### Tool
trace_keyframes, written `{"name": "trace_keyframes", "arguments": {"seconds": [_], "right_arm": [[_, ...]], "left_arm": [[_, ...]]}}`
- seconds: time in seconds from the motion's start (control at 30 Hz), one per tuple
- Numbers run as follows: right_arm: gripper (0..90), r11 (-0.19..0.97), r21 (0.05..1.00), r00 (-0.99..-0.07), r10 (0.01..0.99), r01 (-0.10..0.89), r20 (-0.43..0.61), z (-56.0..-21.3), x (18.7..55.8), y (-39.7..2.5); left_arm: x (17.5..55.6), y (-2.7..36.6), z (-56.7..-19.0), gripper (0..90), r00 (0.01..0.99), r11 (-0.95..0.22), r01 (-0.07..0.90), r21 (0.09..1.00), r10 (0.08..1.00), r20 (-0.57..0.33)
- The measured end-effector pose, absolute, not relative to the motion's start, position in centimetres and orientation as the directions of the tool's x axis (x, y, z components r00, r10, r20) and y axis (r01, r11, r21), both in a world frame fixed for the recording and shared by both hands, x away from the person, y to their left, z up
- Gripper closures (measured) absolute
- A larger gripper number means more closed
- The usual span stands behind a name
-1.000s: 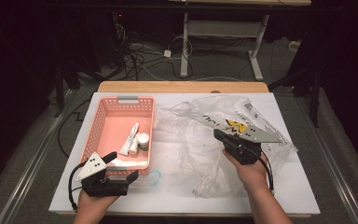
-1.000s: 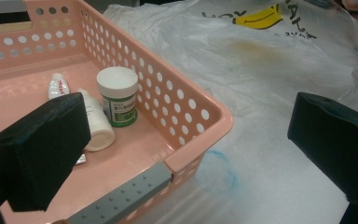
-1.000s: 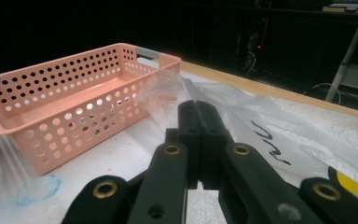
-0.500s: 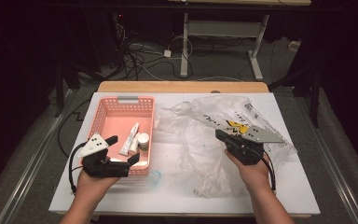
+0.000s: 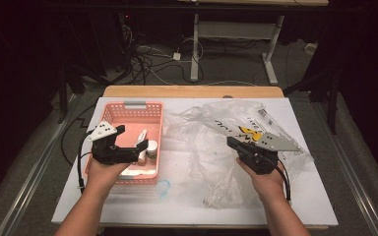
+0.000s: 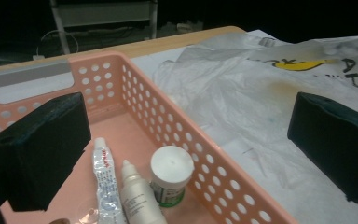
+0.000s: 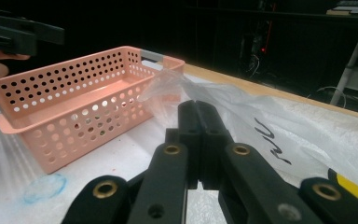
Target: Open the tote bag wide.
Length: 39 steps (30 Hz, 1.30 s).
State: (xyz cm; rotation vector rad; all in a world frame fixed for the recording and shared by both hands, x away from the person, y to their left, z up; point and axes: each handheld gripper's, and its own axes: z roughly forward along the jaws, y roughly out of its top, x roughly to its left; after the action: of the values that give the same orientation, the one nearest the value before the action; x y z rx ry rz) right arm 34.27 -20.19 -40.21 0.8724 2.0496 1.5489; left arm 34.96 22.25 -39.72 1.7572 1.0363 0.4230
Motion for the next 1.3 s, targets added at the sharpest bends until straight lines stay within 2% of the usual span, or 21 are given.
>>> {"name": "trace_keyframes", "arguments": {"seconds": [0.6, 1.0, 1.3], "right_arm": [[90.0, 0.176, 0.957, -0.708, 0.705, 0.232, 0.042, -40.3, 34.4, -20.3], [90.0, 0.167, 0.958, -0.707, 0.705, 0.233, 0.049, -40.2, 34.6, -20.5], [90.0, 0.182, 0.955, -0.708, 0.705, 0.236, 0.041, -40.4, 34.5, -20.4]], "left_arm": [[39.9, 22.8, -40.4, 0.0, 0.513, -0.110, 0.534, 0.839, 0.830, -0.217], [42.1, 23.4, -41.5, 0.2, 0.487, -0.155, 0.626, 0.764, 0.843, -0.228], [43.1, 24.0, -42.5, 0.7, 0.448, -0.193, 0.689, 0.699, 0.871, -0.201]]}}
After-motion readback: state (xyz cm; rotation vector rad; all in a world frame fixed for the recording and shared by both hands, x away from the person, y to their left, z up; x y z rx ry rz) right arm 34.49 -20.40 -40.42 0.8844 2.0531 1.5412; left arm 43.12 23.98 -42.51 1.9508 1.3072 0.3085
